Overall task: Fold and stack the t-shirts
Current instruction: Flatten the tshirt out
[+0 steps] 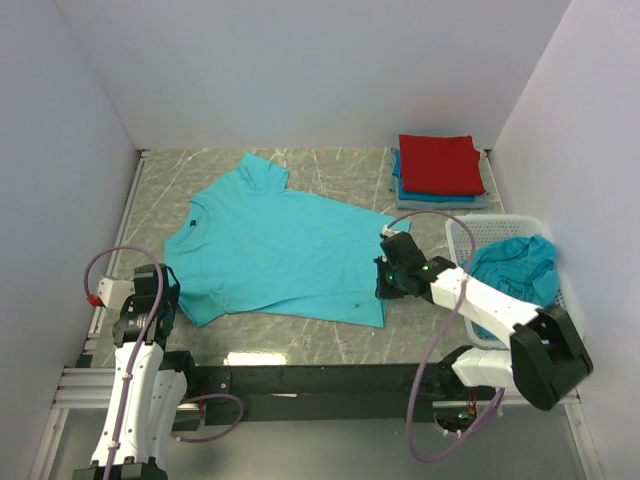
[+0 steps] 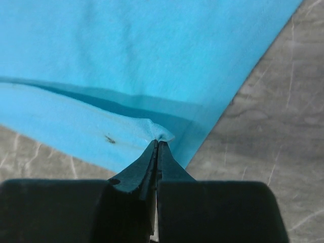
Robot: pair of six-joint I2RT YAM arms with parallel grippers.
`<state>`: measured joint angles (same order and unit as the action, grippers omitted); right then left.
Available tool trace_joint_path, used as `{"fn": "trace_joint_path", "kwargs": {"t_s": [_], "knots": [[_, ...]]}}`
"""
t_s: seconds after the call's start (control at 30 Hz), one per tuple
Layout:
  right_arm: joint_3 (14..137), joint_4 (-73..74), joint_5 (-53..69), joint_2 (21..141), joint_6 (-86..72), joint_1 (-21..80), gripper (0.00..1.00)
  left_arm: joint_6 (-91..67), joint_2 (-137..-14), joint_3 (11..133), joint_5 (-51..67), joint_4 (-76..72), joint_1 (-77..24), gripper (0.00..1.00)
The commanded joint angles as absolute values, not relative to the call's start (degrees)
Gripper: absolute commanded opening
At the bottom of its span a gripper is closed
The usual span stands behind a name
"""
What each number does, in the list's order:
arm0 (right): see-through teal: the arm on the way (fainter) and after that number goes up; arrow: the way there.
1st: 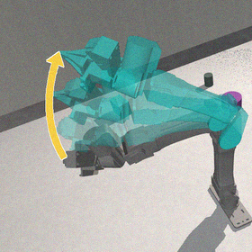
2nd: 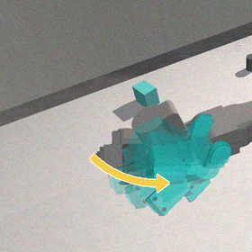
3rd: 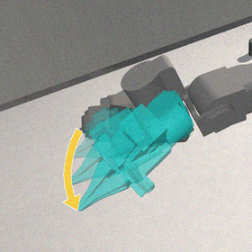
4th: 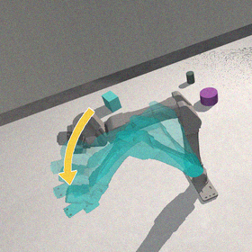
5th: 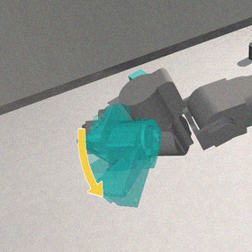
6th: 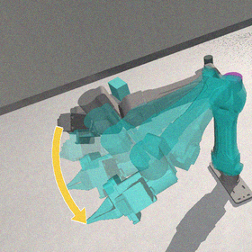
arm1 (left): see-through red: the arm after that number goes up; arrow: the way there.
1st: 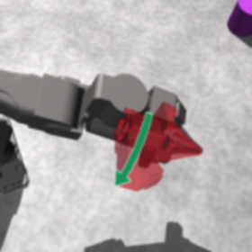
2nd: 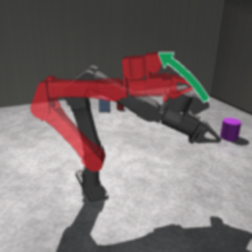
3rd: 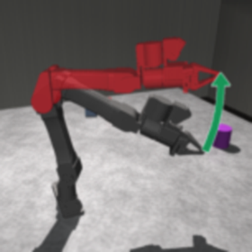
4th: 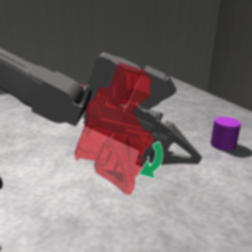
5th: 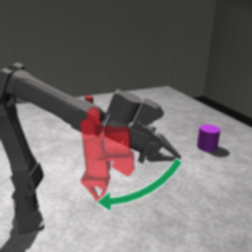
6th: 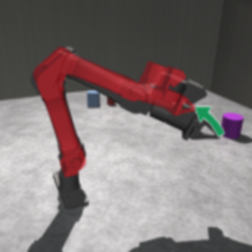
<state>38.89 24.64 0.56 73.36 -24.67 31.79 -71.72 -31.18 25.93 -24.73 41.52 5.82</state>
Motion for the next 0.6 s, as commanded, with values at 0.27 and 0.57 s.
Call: {"fn": "trace_joint_path", "kwargs": {"t_s": [0.27,0.57], "knots": [[30.8,31.8,7.3,60.3,-29.5,36.3,0.0,-74.4,-32.9,27.9,-25.4,44.5,6.1,0.01],[25.6,39.0,13.8,50.9,-42.9,47.6,0.0,-78.4,-34.8,29.6,-29.5,49.2,6.1,0.01]]}}
